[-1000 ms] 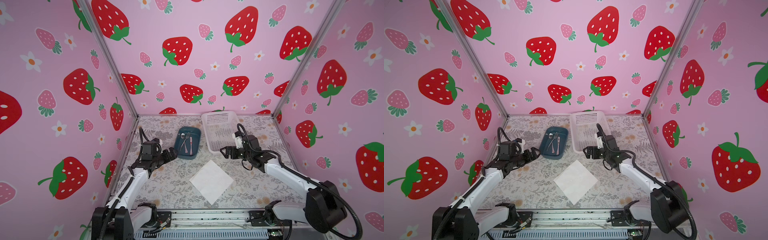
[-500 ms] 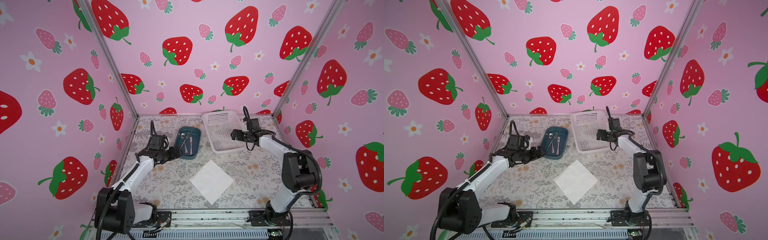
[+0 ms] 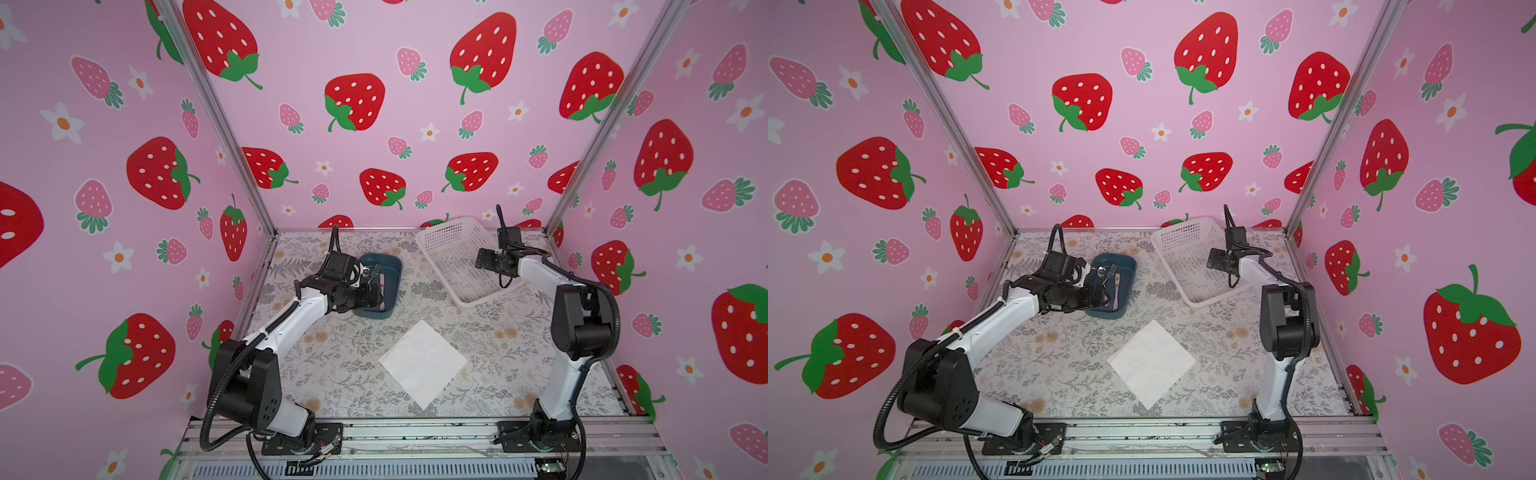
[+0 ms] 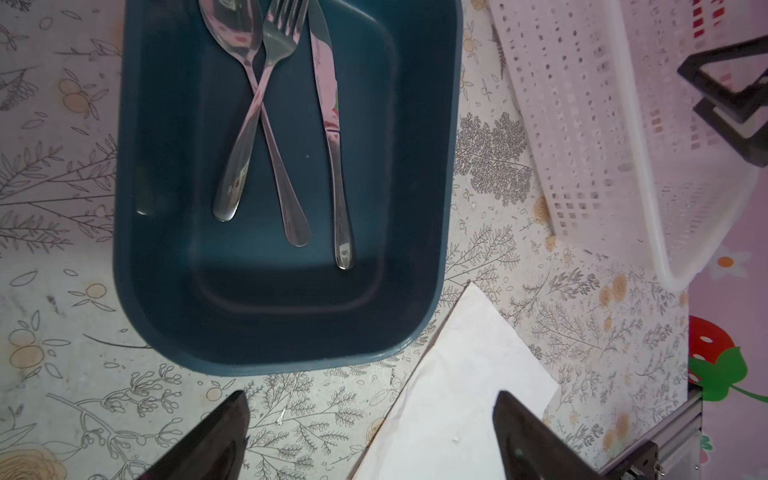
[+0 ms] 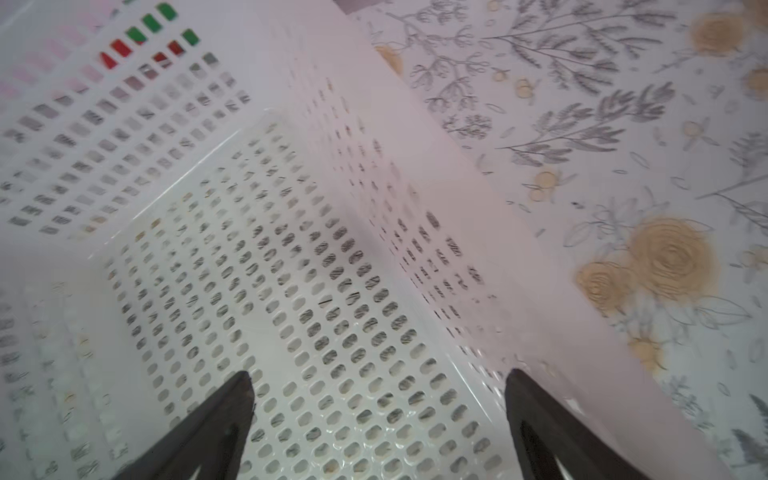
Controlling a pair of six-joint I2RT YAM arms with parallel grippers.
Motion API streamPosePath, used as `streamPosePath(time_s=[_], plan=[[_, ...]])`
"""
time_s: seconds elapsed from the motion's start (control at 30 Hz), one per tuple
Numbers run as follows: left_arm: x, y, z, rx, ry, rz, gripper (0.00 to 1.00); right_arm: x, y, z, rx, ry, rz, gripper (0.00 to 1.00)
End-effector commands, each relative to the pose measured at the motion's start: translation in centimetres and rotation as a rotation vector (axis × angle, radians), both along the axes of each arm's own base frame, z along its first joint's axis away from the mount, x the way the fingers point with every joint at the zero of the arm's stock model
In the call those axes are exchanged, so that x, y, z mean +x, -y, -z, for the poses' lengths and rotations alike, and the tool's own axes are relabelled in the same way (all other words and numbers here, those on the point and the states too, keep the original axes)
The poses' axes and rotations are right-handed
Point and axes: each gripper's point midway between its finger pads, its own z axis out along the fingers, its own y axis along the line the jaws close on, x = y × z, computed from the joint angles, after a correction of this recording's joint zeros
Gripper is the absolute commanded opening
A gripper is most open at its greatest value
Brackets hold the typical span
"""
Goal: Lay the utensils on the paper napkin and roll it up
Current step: 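Move the left gripper over the teal tray while the right gripper reaches to the napkin, then lower the left gripper onto the knife while the right gripper hovers over the napkin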
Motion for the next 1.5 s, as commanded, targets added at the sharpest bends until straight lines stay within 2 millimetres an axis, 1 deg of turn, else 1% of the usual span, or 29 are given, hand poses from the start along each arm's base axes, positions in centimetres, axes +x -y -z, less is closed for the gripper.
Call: streamPosePath(time_s=[0.0, 0.07, 0.17, 0.23, 0.27, 0.3, 0.33, 0.37, 0.43, 0.47, 0.53, 0.63, 0.7, 0.77, 0.87, 0.97, 1.1, 1.17, 1.23, 1.33, 1.43, 1.47], plan=[[0.8, -0.3, -0.3, 0.052, -0.006, 0.005, 0.91, -1.1, 2.6, -1.6, -0.008, 0.013, 0.068, 0.95], [1.4, -1.4, 0.1, 0.111, -0.021, -0.038, 0.91, -1.6, 1.0, -3.5, 0.036, 0.039, -0.019, 0.95], [2.0, -2.6, 0.6, 0.157, -0.057, -0.074, 0.9, -3.3, -2.0, -7.4, 0.099, 0.108, -0.15, 0.96], [2.5, -3.0, 1.0, 0.155, -0.074, -0.082, 0.88, -5.7, -5.5, -9.8, 0.159, 0.158, -0.302, 0.96], [2.6, -3.1, 1.2, 0.153, -0.085, -0.084, 0.86, -6.9, -7.0, -10.2, 0.182, 0.166, -0.367, 0.95], [2.8, -3.3, 1.4, 0.157, -0.094, -0.093, 0.85, -8.5, -8.8, -10.7, 0.2, 0.168, -0.424, 0.95], [3.0, -3.6, 1.6, 0.168, -0.103, -0.105, 0.84, -10.3, -10.6, -10.6, 0.22, 0.16, -0.48, 0.94], [3.1, -3.7, 1.6, 0.167, -0.106, -0.112, 0.84, -12.2, -12.6, -10.2, 0.231, 0.15, -0.552, 0.93], [3.3, -4.7, 1.5, 0.197, -0.099, -0.146, 0.84, -16.3, -16.3, -8.4, 0.222, 0.1, -0.681, 0.88], [3.2, -4.9, 1.4, 0.198, -0.094, -0.156, 0.84, -18.0, -17.4, -7.1, 0.215, 0.063, -0.717, 0.86], [3.0, -5.3, 1.1, 0.19, -0.081, -0.171, 0.84, -21.6, -19.7, -4.5, 0.216, -0.021, -0.791, 0.77], [2.4, -5.9, 0.8, 0.185, -0.07, -0.192, 0.84, -25.8, -22.1, -1.2, 0.206, -0.107, -0.866, 0.74], [2.0, -6.1, 0.6, 0.177, -0.065, -0.2, 0.84, -27.7, -23.0, 0.7, 0.207, -0.163, -0.885, 0.7], [1.6, -6.3, 0.4, 0.174, -0.059, -0.205, 0.84, -29.2, -23.8, 2.3, 0.231, -0.212, -0.903, 0.65], [1.0, -6.6, 0.2, 0.168, -0.054, -0.212, 0.84, -29.9, -24.3, 3.3, 0.254, -0.224, -0.898, 0.62], [0.7, -6.6, 0.1, 0.159, -0.05, -0.213, 0.84, -29.8, -24.2, 4.6, 0.249, -0.243, -0.882, 0.61], [0.3, -6.4, -0.1, 0.144, -0.046, -0.201, 0.84, -28.6, -23.9, 6.4, 0.213, -0.266, -0.786, 0.6], [0.0, -6.5, -0.1, 0.145, -0.044, -0.209, 0.84, -28.1, -24.0, 6.8, 0.218, -0.261, -0.752, 0.59], [-0.2, -6.8, -0.1, 0.151, -0.035, -0.222, 0.84, -27.2, -23.2, 7.5, 0.172, -0.258, -0.687, 0.53], [-0.4, -7.0, -0.4, 0.153, -0.023, -0.23, 0.84, -25.5, -21.3, 8.3, 0.071, -0.233, -0.574, 0.52], [-0.5, -6.9, -0.5, 0.142, -0.02, -0.233, 0.84, -23.8, -19.6, 8.6, 0.032, -0.209, -0.482, 0.52], [-0.5, -6.9, -0.5, 0.139, -0.022, -0.234, 0.84, -23.2, -19.1, 8.8, 0.027, -0.208, -0.448, 0.49]])
